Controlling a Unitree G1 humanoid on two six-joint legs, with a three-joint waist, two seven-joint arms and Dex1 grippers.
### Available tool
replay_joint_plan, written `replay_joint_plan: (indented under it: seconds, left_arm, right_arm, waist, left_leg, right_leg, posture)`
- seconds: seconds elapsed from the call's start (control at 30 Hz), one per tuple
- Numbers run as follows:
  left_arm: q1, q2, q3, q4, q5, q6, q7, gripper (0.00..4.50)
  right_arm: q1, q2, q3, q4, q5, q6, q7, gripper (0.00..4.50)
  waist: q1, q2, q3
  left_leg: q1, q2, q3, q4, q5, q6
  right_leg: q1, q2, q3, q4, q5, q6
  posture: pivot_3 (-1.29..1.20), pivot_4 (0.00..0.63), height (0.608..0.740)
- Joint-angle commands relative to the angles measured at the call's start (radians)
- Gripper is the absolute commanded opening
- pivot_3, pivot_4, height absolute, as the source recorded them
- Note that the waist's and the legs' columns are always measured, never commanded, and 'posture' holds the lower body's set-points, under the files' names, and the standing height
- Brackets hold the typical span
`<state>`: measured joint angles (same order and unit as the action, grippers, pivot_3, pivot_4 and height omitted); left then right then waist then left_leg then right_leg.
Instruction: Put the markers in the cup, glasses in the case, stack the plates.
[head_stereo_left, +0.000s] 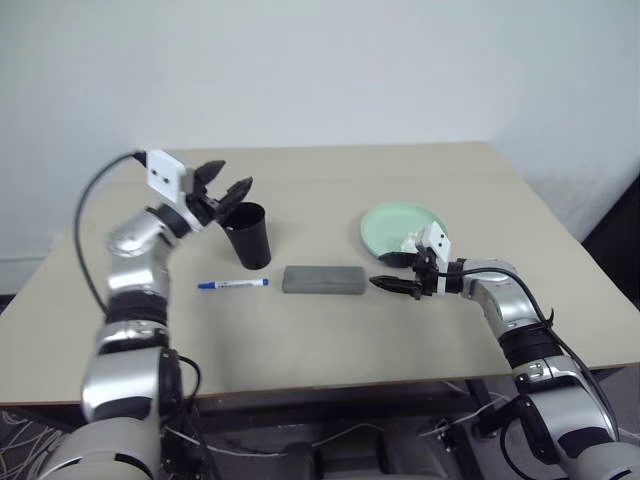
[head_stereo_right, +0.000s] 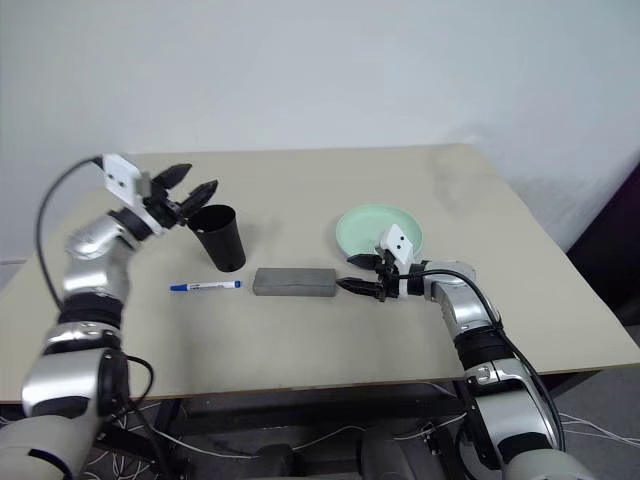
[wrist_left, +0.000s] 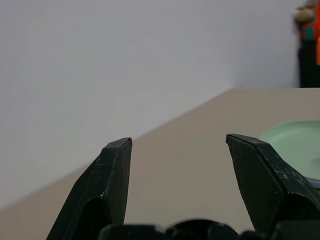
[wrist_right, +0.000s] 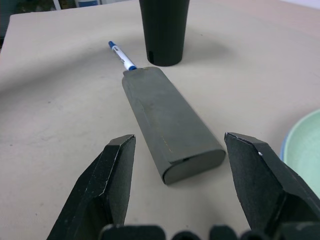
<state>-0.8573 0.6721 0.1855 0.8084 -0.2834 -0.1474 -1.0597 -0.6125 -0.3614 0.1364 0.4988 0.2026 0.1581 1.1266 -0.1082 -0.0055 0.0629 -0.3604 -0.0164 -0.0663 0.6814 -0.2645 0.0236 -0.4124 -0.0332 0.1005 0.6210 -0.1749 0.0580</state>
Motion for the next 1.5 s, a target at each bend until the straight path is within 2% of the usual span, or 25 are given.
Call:
replay_joint_plan:
  seconds: [0.03,0.17,0.4,0.6,0.9,1.2,1.5]
  left_arm:
    - [-0.028,0.096,-0.053,-0.071,-0.001,0.099,-0.205,3.15]
    - [0.003,0.229,-0.163,-0.126,0.045,0.202,-0.445,3.15]
    - [-0.032,0.319,-0.336,0.065,0.272,0.110,-0.522,3.15]
    - [-0.097,0.268,-0.426,0.246,0.427,-0.052,-0.420,3.15]
    - [-0.174,0.164,-0.472,0.429,0.542,-0.133,-0.325,3.15]
    - [-0.203,0.088,-0.492,0.505,0.625,-0.143,-0.177,3.15]
    - [-0.199,0.036,-0.480,0.536,0.653,-0.071,-0.165,3.15]
  right_arm:
    - [-0.018,-0.002,-0.014,-0.024,0.009,-0.011,-0.001,3.09]
    - [-0.020,0.000,-0.012,-0.019,0.008,-0.014,0.002,3.09]
    - [-0.027,0.005,-0.011,-0.005,0.005,-0.020,0.002,3.09]
    - [-0.021,0.010,-0.009,-0.008,0.004,-0.018,0.000,3.09]
    - [0.013,-0.001,-0.009,-0.048,0.004,0.000,-0.003,3.09]
    - [0.062,-0.017,-0.011,-0.125,0.011,0.039,-0.013,3.09]
    - [0.084,-0.016,-0.013,-0.169,0.014,0.066,-0.033,3.09]
  waist:
    - [0.000,0.001,0.000]
    - [-0.001,0.001,0.000]
    - [0.001,0.001,0.001]
    - [0.007,0.000,0.001]
    - [0.008,-0.001,0.001]
    - [0.008,-0.002,0.001]
    - [0.008,-0.002,0.001]
  left_leg:
    - [0.000,0.000,0.000,-0.001,0.000,0.000]
    - [0.001,0.001,0.000,-0.002,0.000,0.000]
    - [0.001,0.001,0.000,-0.001,0.000,0.000]
    - [-0.001,0.001,0.000,-0.001,0.000,0.000]
    - [-0.002,0.001,0.000,-0.001,0.000,0.000]
    - [-0.003,0.001,0.000,-0.001,0.000,0.000]
    - [-0.003,0.001,0.000,-0.001,0.000,0.000]
  right_leg:
    - [0.000,0.000,0.000,0.000,0.000,0.000]
    - [0.000,0.000,0.000,0.000,0.000,0.000]
    - [0.000,0.000,-0.001,0.001,-0.001,0.000]
    - [-0.002,0.000,0.000,0.000,-0.001,0.000]
    - [-0.004,0.000,0.000,0.001,0.000,0.000]
    - [-0.004,0.000,0.000,0.001,0.000,0.000]
    - [-0.004,0.000,0.000,0.001,0.000,0.000]
  posture:
    - [0.00,0.000,0.737]
    - [0.00,0.000,0.737]
    - [0.00,0.000,0.737]
    - [0.00,0.000,0.737]
    - [0.00,0.000,0.737]
    - [0.00,0.000,0.737]
    - [0.00,0.000,0.737]
